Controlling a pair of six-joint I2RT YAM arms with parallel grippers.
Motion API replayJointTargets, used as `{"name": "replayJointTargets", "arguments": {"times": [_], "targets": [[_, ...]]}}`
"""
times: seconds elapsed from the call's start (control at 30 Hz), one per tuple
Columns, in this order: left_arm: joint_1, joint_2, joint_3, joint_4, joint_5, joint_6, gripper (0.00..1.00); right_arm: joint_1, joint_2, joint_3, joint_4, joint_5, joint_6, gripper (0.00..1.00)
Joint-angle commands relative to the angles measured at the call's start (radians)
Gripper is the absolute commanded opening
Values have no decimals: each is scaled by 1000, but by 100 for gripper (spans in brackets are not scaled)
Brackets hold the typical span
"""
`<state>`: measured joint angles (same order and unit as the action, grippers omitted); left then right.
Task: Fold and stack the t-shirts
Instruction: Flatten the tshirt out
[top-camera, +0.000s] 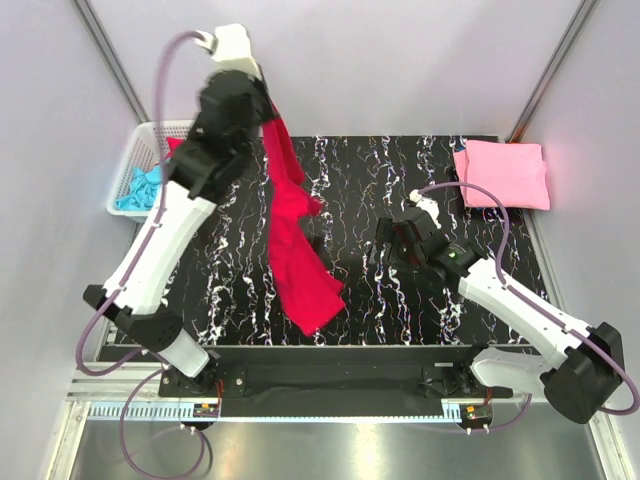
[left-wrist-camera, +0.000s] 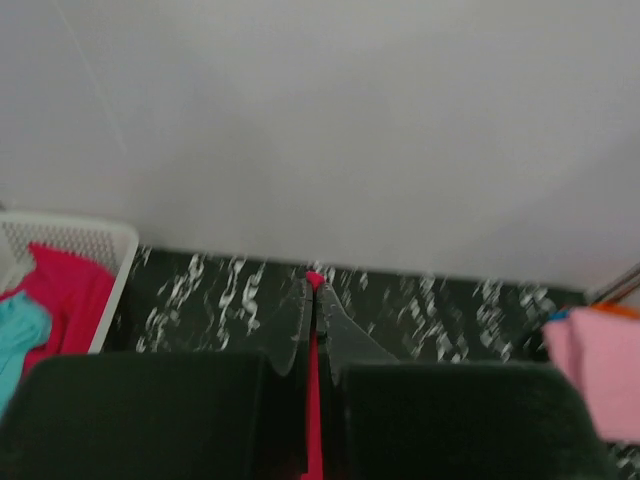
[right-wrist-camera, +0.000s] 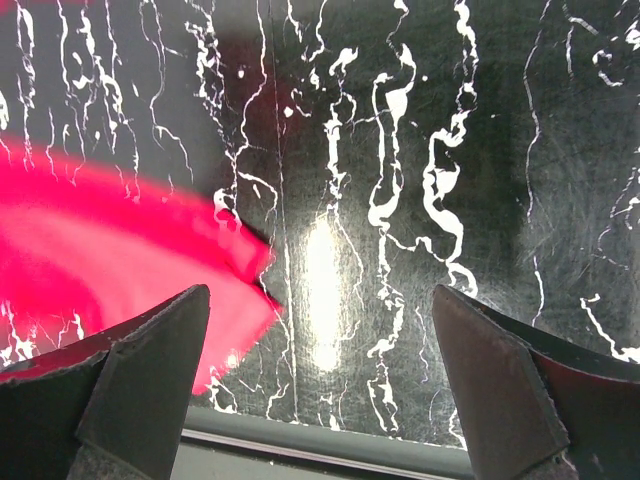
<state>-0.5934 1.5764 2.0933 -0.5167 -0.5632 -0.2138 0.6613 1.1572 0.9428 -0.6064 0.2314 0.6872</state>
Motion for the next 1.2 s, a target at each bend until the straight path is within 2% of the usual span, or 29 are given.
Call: {"name": "replayJointTargets", "arguments": {"times": [0.0,0.13,0.3,0.4,0.43,0.73,0.97,1.17], "targets": [[-14,-44,-53,58,-52,-1,0,12,-44,-2,16,45,-9,100],[-22,-59,-104,55,-50,-9,0,12,-48,-7,46,11,-21,100],[-23,-88,-139,55,-5,-13,0,12,-31,-49,209,-171,-64,100],[-31,-108,-174,52,13,-7,0,18,68,-15,264,-263,-95,100],[-32,-115,-194,47,17,-4,0,23,149,2,269,-276,-106,100],[-36,-176,-332,14,-127,25,0,139,629,385,264,-244,-218,100],[-34,-214,-372,-22,-101,37,0,201,733,673,275,-192,-247,100],[-34,-239,-349,-62,-29,34,0,207,812,820,273,-139,-298,100]]}}
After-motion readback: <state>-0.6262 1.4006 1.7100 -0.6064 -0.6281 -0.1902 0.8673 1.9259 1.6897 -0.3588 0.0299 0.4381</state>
